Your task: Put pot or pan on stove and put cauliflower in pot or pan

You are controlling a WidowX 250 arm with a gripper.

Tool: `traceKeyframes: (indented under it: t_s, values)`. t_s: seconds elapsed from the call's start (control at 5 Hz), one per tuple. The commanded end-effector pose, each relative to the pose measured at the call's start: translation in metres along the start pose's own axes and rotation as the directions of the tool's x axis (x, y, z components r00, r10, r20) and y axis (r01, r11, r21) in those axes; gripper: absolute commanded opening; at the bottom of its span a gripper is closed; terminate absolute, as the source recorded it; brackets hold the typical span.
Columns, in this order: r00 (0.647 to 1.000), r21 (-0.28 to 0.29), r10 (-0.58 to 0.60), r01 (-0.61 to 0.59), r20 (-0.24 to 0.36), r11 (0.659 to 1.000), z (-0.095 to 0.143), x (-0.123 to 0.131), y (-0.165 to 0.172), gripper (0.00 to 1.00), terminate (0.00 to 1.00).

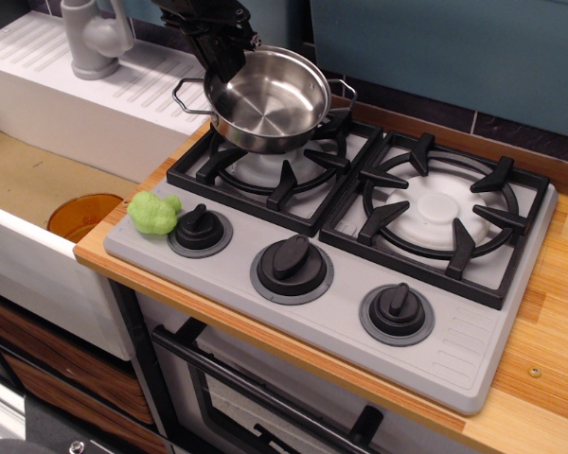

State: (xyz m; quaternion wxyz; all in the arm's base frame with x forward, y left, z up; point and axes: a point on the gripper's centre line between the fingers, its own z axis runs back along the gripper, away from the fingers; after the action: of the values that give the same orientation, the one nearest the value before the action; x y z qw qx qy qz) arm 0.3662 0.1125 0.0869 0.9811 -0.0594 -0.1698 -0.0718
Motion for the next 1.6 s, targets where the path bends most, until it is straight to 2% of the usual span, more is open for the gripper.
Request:
traceKeyframes:
  t_s: [0.0,0.6,0.8,1.0,1.4]
  values:
    - [0.999,0.042,-0.003,0.001,0.045,0.999,0.021,0.016,-0.009,1.00,0.00]
    - [1.000,0.060,0.027,-0.028,0.006,0.998,0.041,0.018,-0.028,1.00,0.00]
    - [0.999,0.074,0.045,-0.043,-0.018,0.996,0.055,0.018,-0.038,1.00,0.00]
    - [0.998,0.108,0.002,0.005,-0.063,0.994,0.066,0.024,-0.052,1.00,0.00]
    - [0.998,0.108,0.002,0.005,-0.063,0.994,0.066,0.024,-0.052,1.00,0.00]
